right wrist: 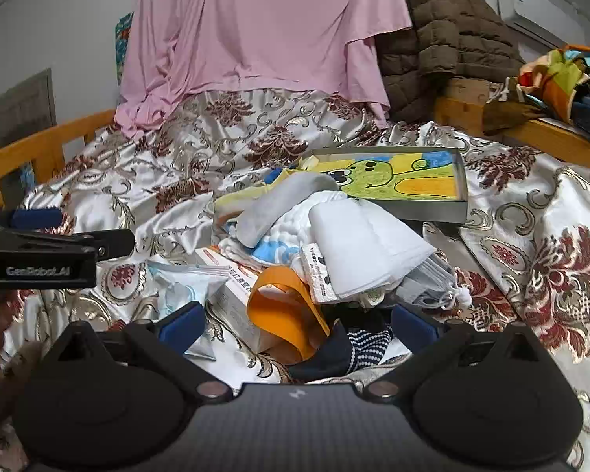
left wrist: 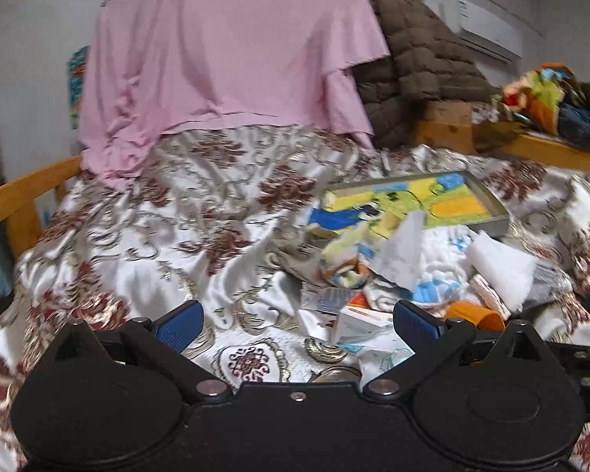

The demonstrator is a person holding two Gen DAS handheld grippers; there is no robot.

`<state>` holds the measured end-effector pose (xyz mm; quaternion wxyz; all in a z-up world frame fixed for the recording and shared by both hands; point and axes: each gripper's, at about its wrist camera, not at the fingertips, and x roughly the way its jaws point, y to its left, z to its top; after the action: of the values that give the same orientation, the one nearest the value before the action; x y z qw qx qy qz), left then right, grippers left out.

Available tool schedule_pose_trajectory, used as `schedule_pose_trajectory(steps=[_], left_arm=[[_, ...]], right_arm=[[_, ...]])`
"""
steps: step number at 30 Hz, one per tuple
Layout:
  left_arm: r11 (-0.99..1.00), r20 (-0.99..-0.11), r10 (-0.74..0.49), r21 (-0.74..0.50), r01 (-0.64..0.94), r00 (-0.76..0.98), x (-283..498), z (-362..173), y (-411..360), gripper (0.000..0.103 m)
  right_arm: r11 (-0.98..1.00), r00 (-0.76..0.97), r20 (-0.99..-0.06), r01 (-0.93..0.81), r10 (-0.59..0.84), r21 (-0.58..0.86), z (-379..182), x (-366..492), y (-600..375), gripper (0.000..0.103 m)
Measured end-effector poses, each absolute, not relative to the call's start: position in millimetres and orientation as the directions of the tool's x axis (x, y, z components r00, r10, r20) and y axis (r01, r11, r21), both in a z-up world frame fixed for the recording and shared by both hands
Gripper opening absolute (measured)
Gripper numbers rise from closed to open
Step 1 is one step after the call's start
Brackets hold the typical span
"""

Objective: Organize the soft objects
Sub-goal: 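Move both tools forward toward the pile of soft items, then grasp the blue-and-white plastic packet with the left tool while the right tool grasps the orange silicone piece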

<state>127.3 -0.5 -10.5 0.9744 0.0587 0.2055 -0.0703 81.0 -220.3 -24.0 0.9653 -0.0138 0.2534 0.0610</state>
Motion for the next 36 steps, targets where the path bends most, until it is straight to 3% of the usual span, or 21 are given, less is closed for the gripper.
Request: schedule_pose_trajectory(steps=[5, 11, 19, 28, 34, 36], left_arm=[[0.948, -0.435, -0.209, 0.130, 0.291, 0.876, 137.6, -13.1, -2.2, 0.102], [0.911, -0.490, -0.314, 0.083, 0.403, 0.813, 152.2, -23.6, 0.7, 0.101], [0.904, -0.565, -0.397, -0.103, 0.415, 0.724, 178.5, -38.6, 11.9, 0.101], [0.875, -0.593, -0.478, -0.250, 0.416, 0.648, 193.8, -53.2, 9.5, 0.099], [0.866, -0.603, -0.500, -0.336, 0.370, 0.622, 203.9, -60.0, 12.1, 0.097], [0.859, -0.609, -0.511, -0.360, 0.364, 0.607, 206.5, -62.6, 11.7, 0.097]], right_arm=[[0.990, 0.852, -0.512, -0.142, 0.113, -0.017, -30.3, 95.1, -217.3, 0.103], [0.984, 0.855, -0.513, -0.143, 0.071, -0.103, -36.9, 105.1, -210.7, 0.103], [0.951, 0.869, -0.494, -0.177, 0.030, -0.254, -47.9, 115.3, -192.5, 0.102], [0.891, 0.881, -0.471, -0.251, 0.048, -0.378, -57.5, 115.2, -172.8, 0.084], [0.831, 0.886, -0.462, -0.282, 0.034, -0.480, -69.4, 119.9, -159.2, 0.064], [0.824, 0.888, -0.460, -0.282, 0.030, -0.491, -72.6, 120.8, -157.8, 0.062]])
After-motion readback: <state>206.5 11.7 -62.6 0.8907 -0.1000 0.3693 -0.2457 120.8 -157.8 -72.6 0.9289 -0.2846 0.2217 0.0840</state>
